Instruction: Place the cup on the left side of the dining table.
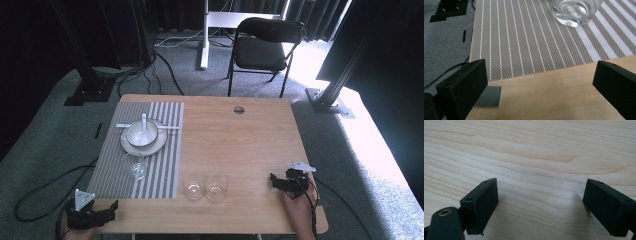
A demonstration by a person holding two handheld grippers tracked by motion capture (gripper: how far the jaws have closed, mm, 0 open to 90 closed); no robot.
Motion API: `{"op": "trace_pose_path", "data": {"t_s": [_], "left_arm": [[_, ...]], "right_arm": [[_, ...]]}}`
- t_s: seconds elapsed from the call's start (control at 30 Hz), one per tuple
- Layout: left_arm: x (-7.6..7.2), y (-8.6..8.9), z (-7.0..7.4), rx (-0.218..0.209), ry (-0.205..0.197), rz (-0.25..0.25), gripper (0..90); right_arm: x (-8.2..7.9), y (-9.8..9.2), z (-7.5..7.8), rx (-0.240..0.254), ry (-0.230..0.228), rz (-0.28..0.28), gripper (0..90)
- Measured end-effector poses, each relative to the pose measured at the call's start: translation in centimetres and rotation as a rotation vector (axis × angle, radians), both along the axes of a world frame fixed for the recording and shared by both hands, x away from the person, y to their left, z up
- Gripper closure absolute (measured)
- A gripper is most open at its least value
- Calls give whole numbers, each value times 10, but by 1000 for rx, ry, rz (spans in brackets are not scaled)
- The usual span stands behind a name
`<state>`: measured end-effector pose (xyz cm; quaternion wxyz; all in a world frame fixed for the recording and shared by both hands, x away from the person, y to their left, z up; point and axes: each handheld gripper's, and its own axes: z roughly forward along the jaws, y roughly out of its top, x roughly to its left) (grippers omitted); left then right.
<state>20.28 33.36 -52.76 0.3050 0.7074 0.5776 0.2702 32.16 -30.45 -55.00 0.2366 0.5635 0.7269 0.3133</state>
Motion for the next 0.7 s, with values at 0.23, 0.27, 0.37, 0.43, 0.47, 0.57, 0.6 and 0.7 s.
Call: {"op": "trace_pose_path", "data": {"t_s": [0.23,0.27,0.37,0.43,0.47,0.57,0.6,0.7], "left_arm": [[-9,4,-6,43,6,3,2],[-13,6,-6,32,6,7,2],[-19,8,-9,23,-4,12,2],[-21,9,-9,20,-8,13,2],[-22,10,-10,20,-7,11,2],[-26,11,-12,19,-13,7,2],[-28,12,-13,18,-21,-3,2],[-32,13,-15,22,-14,-7,2]], "right_arm": [[0,0,0,0,0,0,125],[0,0,0,0,0,0,125],[0,0,0,0,0,0,125],[0,0,0,0,0,0,125],[0,0,0,0,0,0,125],[0,0,0,0,0,0,125],[0,0,0,0,0,0,125],[0,0,0,0,0,0,125]]}}
